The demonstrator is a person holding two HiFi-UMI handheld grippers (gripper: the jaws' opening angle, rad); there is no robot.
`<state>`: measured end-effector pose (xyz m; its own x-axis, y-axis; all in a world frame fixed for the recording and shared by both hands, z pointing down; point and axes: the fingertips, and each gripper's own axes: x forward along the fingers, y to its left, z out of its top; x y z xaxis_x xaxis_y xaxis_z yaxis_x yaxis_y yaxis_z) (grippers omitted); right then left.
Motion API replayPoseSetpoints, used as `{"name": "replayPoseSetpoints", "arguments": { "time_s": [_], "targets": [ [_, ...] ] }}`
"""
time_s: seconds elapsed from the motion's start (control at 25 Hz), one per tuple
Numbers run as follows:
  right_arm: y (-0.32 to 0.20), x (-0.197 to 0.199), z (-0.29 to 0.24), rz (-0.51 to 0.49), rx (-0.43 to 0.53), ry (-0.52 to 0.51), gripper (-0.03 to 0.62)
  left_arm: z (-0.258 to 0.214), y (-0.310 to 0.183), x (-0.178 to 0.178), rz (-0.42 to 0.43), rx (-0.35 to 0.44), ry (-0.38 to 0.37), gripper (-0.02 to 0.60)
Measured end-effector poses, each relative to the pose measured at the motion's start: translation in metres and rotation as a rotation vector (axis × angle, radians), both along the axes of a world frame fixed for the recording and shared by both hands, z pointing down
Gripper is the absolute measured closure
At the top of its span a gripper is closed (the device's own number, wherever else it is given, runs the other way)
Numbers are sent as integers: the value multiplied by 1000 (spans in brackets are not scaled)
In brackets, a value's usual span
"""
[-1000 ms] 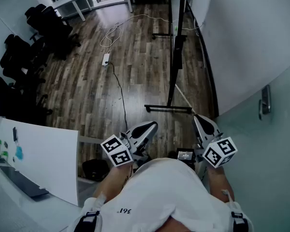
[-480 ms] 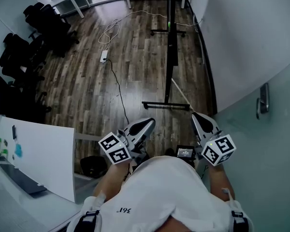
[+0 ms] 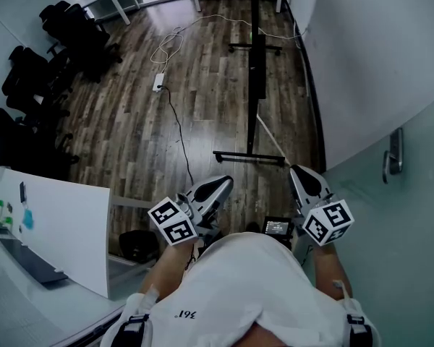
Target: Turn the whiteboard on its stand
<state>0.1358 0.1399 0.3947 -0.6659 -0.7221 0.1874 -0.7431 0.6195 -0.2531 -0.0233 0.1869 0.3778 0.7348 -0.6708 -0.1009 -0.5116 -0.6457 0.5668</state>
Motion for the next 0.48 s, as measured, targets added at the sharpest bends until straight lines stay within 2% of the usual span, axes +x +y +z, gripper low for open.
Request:
{"name": "replayPoseSetpoints", "arguments": {
  "time_s": [0.48],
  "targets": [
    [-8,9,4,-49,-13,-21,566,5,-4,15,-34,-7,6,575]
  ]
}}
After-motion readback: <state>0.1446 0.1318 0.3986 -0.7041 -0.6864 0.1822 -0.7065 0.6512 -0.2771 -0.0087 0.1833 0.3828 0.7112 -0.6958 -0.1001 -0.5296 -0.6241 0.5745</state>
